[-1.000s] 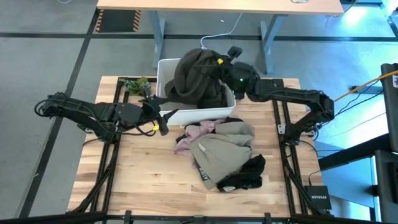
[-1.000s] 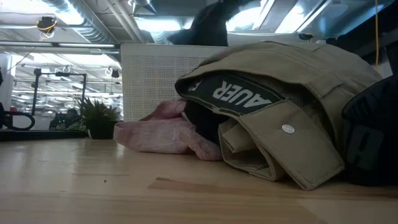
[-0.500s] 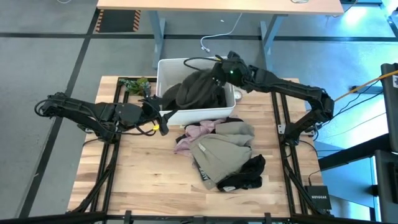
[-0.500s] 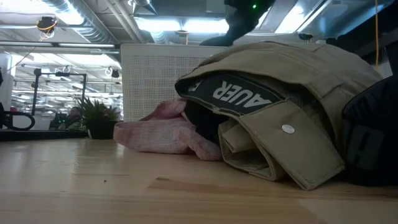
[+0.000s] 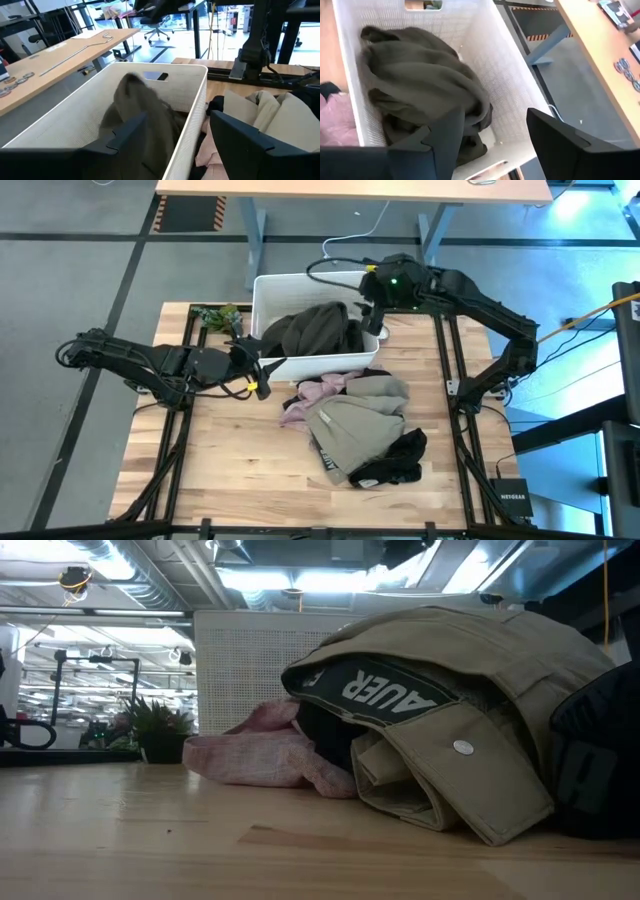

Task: Sort clothes
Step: Put the black boxer into the white bin

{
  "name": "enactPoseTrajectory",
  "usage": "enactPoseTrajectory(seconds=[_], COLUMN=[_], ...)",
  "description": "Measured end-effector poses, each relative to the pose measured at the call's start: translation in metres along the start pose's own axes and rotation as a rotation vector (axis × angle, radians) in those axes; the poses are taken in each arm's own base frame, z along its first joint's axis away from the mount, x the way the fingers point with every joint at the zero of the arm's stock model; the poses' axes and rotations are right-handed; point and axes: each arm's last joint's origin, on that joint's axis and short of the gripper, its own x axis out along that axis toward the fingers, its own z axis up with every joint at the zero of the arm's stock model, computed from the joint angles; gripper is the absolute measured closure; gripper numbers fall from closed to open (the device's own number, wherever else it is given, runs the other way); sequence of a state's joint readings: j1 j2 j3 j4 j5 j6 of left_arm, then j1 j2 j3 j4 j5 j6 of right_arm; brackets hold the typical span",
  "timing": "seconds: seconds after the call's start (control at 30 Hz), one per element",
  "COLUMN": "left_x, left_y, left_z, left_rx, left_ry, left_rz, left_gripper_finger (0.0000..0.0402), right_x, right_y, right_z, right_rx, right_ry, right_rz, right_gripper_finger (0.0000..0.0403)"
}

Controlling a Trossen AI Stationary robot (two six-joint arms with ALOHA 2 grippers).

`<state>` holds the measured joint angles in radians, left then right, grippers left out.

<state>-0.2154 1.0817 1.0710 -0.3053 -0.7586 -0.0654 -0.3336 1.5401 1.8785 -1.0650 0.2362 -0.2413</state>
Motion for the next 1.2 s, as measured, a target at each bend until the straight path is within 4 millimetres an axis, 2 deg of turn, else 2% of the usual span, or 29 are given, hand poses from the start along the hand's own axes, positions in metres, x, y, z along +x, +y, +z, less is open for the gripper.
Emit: enactPoseTrajectory(seconds=[0.1,0.3,0.5,0.63,0.83,0.93,1.03,1.2], left_x=[0.000,0.000,0.000,0.000,0.000,0.000,0.000,0.000], left_y=[0.000,0.000,0.000,0.000,0.000,0.000,0.000,0.000], left_z=[0.000,0.000,-0.001,-0.003,-0.003,-0.002,-0.002,-0.001], left_rx=[-0.001,0.001,0.004,0.009,-0.042,-0.104,-0.092,-0.085], left_ry=[0.000,0.000,0.009,0.022,0.021,0.014,0.014,0.007], left_rz=[0.000,0.000,0.001,0.002,0.002,0.003,0.003,0.002], left_gripper_finger=[0.0192,0.0192,0.0192,0.0192,0.0192,0.0192,0.0192,0.0192], right_x=[-0.007,-0.010,-0.020,-0.027,-0.034,-0.037,-0.039,-0.037], right_y=[-0.001,0.007,0.033,0.066,0.130,0.161,0.190,0.237], right_z=[-0.001,-0.009,-0.020,-0.024,-0.035,-0.050,-0.068,-0.108], right_rx=[0.028,0.061,0.036,-0.013,-0.143,-0.199,-0.225,-0.292], right_ry=[0.018,0.082,0.234,0.292,0.335,0.395,0.445,0.505], right_rz=[0.031,0.238,0.397,0.468,0.527,0.559,0.555,0.580], right_gripper_finger=[0.0170,0.0170,0.0170,0.0170,0.0171,0.0171,0.0171,0.0171])
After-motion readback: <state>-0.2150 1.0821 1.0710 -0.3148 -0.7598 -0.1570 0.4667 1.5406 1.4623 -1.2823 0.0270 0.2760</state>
